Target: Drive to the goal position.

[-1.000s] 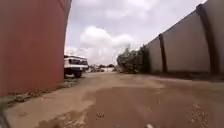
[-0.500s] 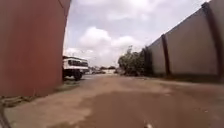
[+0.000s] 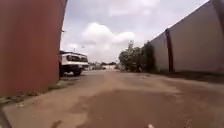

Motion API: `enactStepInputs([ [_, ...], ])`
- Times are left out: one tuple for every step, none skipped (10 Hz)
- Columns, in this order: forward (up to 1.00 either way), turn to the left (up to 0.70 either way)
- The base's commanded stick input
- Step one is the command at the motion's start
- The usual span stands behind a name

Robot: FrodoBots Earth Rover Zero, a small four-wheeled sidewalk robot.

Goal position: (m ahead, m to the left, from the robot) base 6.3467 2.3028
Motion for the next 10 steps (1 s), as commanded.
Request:
enactStepInputs([
  [0.70, 0.00],
  [0.70, 0.00],
  [0.70, 0.00],
  [0.70, 0.00],
  [0.70, 0.00],
  [0.70, 0.00],
  [0.70, 0.00],
  [0.70, 0.00],
  [0.70, 0.00],
  [0.70, 0.00],
])
